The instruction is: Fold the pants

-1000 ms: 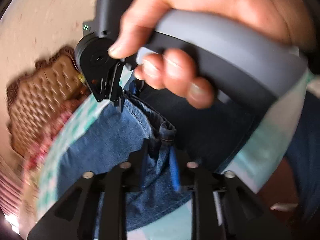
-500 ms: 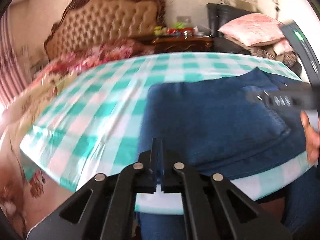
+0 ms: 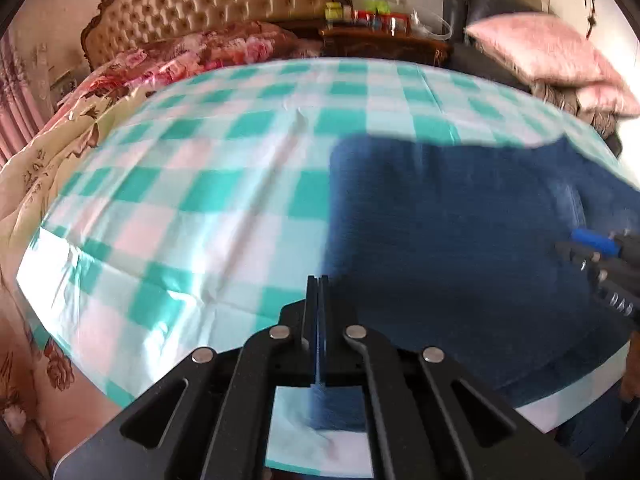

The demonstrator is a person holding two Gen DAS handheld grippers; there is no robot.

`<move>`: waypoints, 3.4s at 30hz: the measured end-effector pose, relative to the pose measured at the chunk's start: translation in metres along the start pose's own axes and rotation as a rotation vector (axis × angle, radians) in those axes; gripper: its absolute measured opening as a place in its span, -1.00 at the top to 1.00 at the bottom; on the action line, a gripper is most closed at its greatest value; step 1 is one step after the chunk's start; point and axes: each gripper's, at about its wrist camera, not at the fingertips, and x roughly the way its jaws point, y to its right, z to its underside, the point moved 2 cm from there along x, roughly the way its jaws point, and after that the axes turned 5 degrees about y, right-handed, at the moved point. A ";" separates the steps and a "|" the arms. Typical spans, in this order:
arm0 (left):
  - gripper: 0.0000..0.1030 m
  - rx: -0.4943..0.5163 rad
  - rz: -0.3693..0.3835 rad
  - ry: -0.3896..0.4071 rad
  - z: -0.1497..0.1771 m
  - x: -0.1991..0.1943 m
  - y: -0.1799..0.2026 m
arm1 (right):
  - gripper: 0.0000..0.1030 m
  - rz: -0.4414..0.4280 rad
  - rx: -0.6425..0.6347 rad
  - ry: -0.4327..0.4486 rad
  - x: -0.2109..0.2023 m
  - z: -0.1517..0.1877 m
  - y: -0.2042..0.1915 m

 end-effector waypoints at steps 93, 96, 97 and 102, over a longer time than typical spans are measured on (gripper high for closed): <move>0.48 -0.236 0.285 0.056 0.072 -0.016 -0.026 | -0.13 0.031 -0.031 0.044 0.004 -0.062 -0.013; 0.47 -0.244 0.306 0.053 0.072 -0.015 -0.029 | -0.14 0.005 -0.013 0.037 0.002 -0.067 -0.018; 0.46 -0.252 0.314 0.052 0.072 -0.015 -0.030 | -0.16 -0.006 -0.015 0.045 0.001 -0.069 -0.021; 0.45 -0.222 0.291 0.038 0.069 -0.014 -0.027 | -0.24 -0.074 0.037 0.051 0.003 -0.073 -0.035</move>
